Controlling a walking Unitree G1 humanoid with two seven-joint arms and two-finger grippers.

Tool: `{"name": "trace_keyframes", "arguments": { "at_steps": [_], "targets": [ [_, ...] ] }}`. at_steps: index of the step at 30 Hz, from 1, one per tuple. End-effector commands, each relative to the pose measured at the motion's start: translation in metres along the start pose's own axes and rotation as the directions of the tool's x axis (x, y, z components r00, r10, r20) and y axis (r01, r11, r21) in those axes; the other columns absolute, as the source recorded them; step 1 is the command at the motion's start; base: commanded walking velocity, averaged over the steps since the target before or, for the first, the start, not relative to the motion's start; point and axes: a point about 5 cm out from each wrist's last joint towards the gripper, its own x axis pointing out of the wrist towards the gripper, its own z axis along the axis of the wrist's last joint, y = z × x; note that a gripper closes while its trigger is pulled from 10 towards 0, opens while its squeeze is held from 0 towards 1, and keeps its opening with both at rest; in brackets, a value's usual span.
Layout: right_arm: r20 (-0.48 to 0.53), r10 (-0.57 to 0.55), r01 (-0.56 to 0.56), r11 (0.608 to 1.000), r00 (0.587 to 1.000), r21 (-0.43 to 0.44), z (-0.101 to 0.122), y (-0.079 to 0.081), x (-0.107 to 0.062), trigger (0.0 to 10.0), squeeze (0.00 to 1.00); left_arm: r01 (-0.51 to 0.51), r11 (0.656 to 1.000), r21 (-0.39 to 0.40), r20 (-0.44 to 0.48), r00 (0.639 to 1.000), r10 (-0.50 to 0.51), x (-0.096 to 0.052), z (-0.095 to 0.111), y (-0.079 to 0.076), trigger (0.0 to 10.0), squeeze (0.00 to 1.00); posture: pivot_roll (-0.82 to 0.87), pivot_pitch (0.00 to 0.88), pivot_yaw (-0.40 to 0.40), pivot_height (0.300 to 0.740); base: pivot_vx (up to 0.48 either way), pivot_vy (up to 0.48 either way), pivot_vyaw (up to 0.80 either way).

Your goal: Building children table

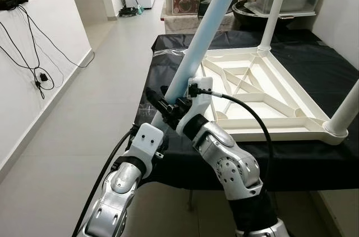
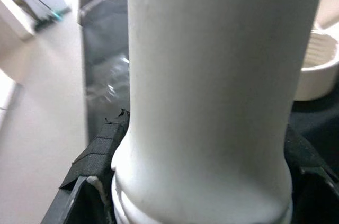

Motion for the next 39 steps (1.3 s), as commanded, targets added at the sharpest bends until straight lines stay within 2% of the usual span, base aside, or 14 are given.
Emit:
{"name": "trace_keyframes", "arguments": {
  "at_steps": [1, 3, 4, 8, 10, 12, 14, 17, 21, 24, 28, 30, 35, 39],
  "targets": [
    [-0.003, 0.047, -0.047, 0.999, 0.999, 0.006, 0.000, 0.001, 0.002, 10.0, 0.89, 0.040, 0.998, -0.048, 0.038, 0.999, -0.038, -0.005, 0.005, -0.001, 10.0, 0.00, 0.08, 0.002, 0.026, 0.740, 0.000, 0.000, 0.00],
    [-0.003, 0.047, -0.047, 0.999, 0.999, 0.006, 0.000, 0.001, 0.002, 10.0, 0.89, 0.040, 0.998, -0.048, 0.038, 0.999, -0.038, -0.005, 0.005, -0.001, 10.0, 0.00, 0.08, 0.002, 0.026, 0.740, 0.000, 0.000, 0.00],
    [-0.018, 0.087, -0.088, 0.996, 0.996, -0.015, 0.004, -0.004, 0.001, 10.0, 0.00, 0.080, 0.993, -0.083, 0.052, 0.996, -0.076, -0.011, 0.005, 0.000, 10.0, 0.00, 0.08, 0.006, 0.027, 0.740, 0.000, 0.000, 0.00],
    [-0.041, 0.139, -0.139, 0.990, 0.989, -0.008, 0.007, -0.011, -0.001, 10.0, 0.00, 0.124, 0.987, -0.105, 0.062, 0.991, -0.118, -0.019, 0.004, 0.001, 10.0, 0.00, 0.09, 0.007, 0.028, 0.740, 0.000, 0.000, 0.00],
    [-0.111, 0.298, -0.295, 0.955, 0.948, 0.044, 0.014, -0.021, -0.010, 10.0, 0.00, 0.225, 0.960, -0.166, 0.065, 0.974, -0.218, -0.036, 0.001, 0.002, 10.0, 0.00, 0.09, 0.007, 0.028, 0.740, 0.000, 0.000, 0.00],
    [-0.111, 0.298, -0.295, 0.955, 0.948, 0.044, 0.014, -0.021, -0.010, 10.0, 0.00, 0.225, 0.960, -0.166, 0.065, 0.974, -0.218, -0.036, 0.001, 0.002, 10.0, 0.00, 0.09, 0.007, 0.028, 0.740, 0.000, 0.000, 0.00],
    [-0.139, 0.385, -0.379, 0.923, 0.913, 0.063, 0.017, -0.022, -0.016, 10.0, 0.00, 0.282, 0.936, -0.212, 0.073, 0.959, -0.273, -0.044, 0.000, 0.000, 10.0, 0.00, 0.09, 0.010, 0.032, 0.740, 0.000, 0.000, 0.00],
    [-0.221, 0.576, -0.564, 0.817, 0.787, 0.122, 0.021, -0.020, -0.030, 10.0, 0.00, 0.418, 0.849, -0.324, 0.097, 0.907, -0.409, -0.065, -0.002, -0.008, 10.0, 0.00, 0.09, 0.010, 0.032, 0.740, 0.000, 0.000, 0.00],
    [-0.244, 0.644, -0.623, 0.764, 0.725, 0.166, 0.023, -0.018, -0.036, 10.0, 0.00, 0.452, 0.823, -0.345, 0.096, 0.889, -0.448, -0.072, -0.005, -0.009, 10.0, 0.00, 0.09, 0.010, 0.032, 0.740, 0.000, 0.000, 0.00],
    [-0.259, 0.722, -0.686, 0.691, 0.641, 0.228, 0.024, -0.016, -0.041, 10.0, 0.00, 0.490, 0.784, -0.382, 0.101, 0.865, -0.492, -0.080, -0.006, -0.008, 10.0, 0.00, 0.09, 0.010, 0.032, 0.740, 0.000, 0.000, 0.00],
    [-0.262, 0.736, -0.695, 0.676, 0.624, 0.245, 0.023, -0.016, -0.041, 10.0, 0.00, 0.502, 0.765, -0.402, 0.115, 0.857, -0.502, -0.082, -0.005, -0.009, 10.0, 0.00, 0.10, 0.017, 0.033, 0.740, 0.000, 0.000, 0.00],
    [-0.279, 0.771, -0.724, 0.635, 0.572, 0.269, 0.020, -0.012, -0.042, 10.0, 0.00, 0.551, 0.716, -0.428, 0.133, 0.822, -0.553, -0.089, -0.004, -0.015, 10.0, 0.00, 0.10, 0.017, 0.033, 0.740, 0.000, 0.000, 0.00],
    [-0.278, 0.780, -0.731, 0.624, 0.561, 0.275, 0.019, -0.011, -0.040, 10.0, 0.00, 0.578, 0.694, -0.429, 0.131, 0.800, -0.585, -0.092, -0.004, -0.020, 10.0, 0.00, 0.10, 0.017, 0.033, 0.740, 0.000, 0.000, 0.00],
    [-0.271, 0.804, -0.749, 0.593, 0.530, 0.296, 0.019, -0.007, -0.038, 10.0, 0.00, 0.615, 0.649, -0.448, 0.129, 0.763, -0.634, -0.096, -0.005, -0.025, 10.0, 0.00, 0.09, 0.023, 0.034, 0.740, 0.000, 0.000, 0.00]
  ]
}}
